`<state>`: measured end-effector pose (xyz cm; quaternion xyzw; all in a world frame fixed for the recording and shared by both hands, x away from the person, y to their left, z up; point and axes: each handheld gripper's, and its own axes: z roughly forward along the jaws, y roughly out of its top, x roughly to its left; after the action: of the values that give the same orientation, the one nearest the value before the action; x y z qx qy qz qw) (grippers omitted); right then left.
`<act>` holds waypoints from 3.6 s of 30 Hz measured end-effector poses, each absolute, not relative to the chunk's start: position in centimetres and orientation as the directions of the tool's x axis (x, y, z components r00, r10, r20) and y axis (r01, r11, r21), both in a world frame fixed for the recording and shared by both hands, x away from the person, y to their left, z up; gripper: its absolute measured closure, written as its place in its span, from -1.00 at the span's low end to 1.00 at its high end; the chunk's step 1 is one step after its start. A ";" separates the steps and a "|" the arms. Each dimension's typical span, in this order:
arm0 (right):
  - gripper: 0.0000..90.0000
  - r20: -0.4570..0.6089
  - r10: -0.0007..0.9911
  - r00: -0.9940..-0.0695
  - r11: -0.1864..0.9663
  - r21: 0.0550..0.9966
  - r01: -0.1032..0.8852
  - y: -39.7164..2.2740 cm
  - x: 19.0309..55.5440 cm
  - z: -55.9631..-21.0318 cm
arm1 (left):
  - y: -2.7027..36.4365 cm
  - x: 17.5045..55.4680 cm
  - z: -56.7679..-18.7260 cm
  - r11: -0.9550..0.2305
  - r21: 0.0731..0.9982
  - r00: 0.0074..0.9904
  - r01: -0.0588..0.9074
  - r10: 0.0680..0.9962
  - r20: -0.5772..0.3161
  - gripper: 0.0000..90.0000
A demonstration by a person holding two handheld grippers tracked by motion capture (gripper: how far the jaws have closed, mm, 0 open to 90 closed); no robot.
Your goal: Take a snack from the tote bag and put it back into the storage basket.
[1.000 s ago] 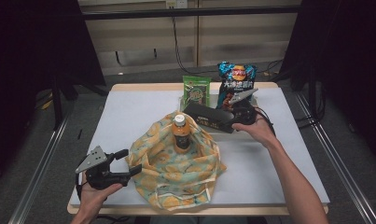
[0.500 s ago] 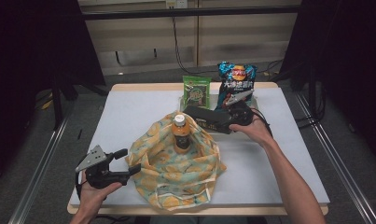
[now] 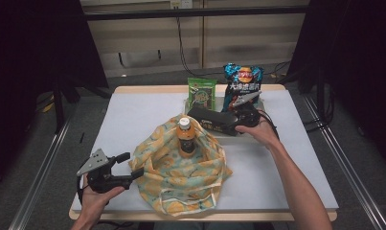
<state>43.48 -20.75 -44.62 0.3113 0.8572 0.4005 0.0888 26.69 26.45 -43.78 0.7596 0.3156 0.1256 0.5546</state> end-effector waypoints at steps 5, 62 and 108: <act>-0.14 0.080 0.599 -0.797 0.510 0.729 0.456 -20.6 43.5 -44.8 | 26.4 26.6 -43.8 -0.183 0.921 0.764 0.344 0.624 -0.162 -0.60; 1.00 0.125 0.716 -0.687 0.331 0.805 0.492 -24.4 37.5 -46.3 | 26.5 26.6 -43.5 -0.179 0.928 0.772 0.327 0.618 -0.152 -0.59; 1.00 0.140 0.839 -0.525 0.180 0.840 0.511 -27.1 38.6 -46.0 | 26.9 26.5 -43.6 -0.172 0.926 0.770 0.335 0.617 -0.164 -0.59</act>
<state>38.59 -27.07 -46.00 0.4524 0.7465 0.4533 0.1808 26.55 26.85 -43.62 0.7550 0.3151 0.1256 0.5611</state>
